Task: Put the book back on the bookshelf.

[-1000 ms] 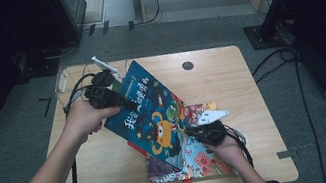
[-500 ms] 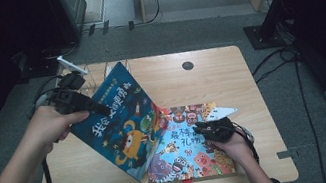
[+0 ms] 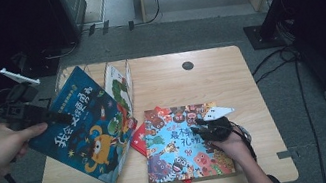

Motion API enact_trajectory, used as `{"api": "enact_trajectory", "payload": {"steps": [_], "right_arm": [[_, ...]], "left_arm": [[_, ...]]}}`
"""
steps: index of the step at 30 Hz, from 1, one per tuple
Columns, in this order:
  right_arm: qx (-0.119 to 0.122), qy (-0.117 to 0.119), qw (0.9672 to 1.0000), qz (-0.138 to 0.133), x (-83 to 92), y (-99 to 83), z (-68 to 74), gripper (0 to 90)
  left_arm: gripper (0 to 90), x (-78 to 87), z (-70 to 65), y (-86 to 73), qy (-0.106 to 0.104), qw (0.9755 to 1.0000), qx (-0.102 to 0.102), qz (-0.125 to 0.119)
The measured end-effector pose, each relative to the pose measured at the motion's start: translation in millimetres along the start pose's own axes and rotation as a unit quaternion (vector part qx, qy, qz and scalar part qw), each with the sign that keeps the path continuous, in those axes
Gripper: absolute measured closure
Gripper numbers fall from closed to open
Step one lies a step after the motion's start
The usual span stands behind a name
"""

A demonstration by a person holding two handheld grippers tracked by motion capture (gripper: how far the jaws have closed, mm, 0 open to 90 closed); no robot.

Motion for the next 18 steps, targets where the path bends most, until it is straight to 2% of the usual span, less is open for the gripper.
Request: {"api": "enact_trajectory", "payload": {"steps": [3,10,15,18], "right_arm": [[0.001,0.001,1.0,-0.002,-0.7,0.1,-0.5,58.0],[-0.001,0.005,1.0,-0.006,-1.9,0.2,-2.0,57.9],[-0.002,0.007,1.0,-0.007,-2.1,0.2,-2.3,57.9],[-0.003,0.007,0.9999,-0.008,-2.2,0.2,-2.4,58.0]], "left_arm": [[81.4,8.3,9.3,-7.9,0.013,0.9999,0.007,-0.005],[81.3,24.1,34.0,-19.0,0.036,0.9983,0.043,-0.015],[81.7,33.1,57.9,-20.2,0.052,0.9956,0.074,-0.025],[81.9,38.4,68.8,-18.4,0.065,0.994,0.084,-0.028]]}}
Point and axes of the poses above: each handheld gripper's, and its own axes: x roughly backward along the jaws, y roughly out of its top, z roughly to its left, the point moved 4 cm from there along -x, roughly forward along the jaws, and after that the axes turned 1 degree about -y, right-handed, at the moved point
